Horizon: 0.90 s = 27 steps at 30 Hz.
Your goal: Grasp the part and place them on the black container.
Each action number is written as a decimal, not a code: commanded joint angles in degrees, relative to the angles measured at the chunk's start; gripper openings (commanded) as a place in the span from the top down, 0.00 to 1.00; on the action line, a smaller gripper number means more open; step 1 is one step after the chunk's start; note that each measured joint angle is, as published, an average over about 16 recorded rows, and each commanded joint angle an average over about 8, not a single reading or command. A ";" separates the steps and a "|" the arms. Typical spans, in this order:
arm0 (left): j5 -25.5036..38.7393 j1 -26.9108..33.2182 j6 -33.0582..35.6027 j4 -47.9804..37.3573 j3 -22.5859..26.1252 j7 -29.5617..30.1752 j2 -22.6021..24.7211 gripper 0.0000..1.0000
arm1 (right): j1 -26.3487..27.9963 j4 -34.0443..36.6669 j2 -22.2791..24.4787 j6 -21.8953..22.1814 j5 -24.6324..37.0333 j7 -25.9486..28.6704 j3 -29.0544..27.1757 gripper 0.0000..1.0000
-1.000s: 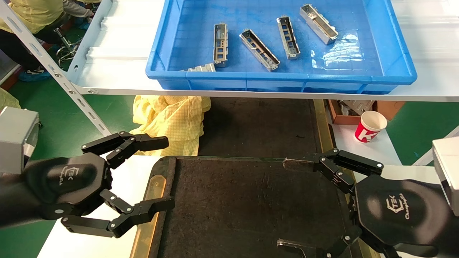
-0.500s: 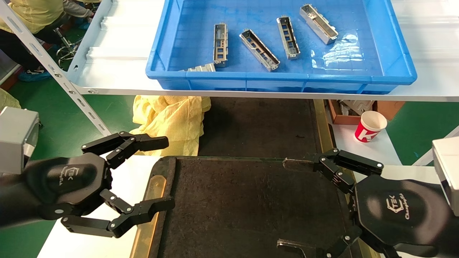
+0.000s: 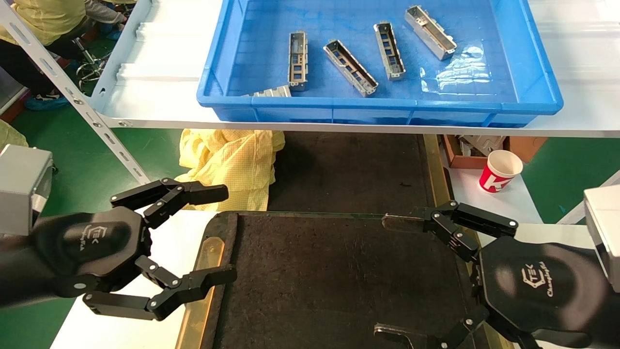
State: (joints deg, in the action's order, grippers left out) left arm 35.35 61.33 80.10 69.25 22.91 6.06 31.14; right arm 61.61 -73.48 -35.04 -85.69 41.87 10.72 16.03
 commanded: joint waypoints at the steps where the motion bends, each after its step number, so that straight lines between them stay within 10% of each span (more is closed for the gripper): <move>1: 0.00 0.00 0.00 0.00 0.00 0.00 0.00 1.00 | 0.00 0.00 0.00 0.00 0.00 0.00 0.00 0.00; 27: 0.00 0.00 0.00 0.00 0.00 0.00 0.00 1.00 | 0.00 0.00 0.00 0.00 0.00 0.00 0.00 0.00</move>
State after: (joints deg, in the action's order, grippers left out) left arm 35.35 61.33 80.10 69.25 22.91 6.06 31.14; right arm 61.61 -73.48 -35.04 -85.69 41.87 10.72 16.03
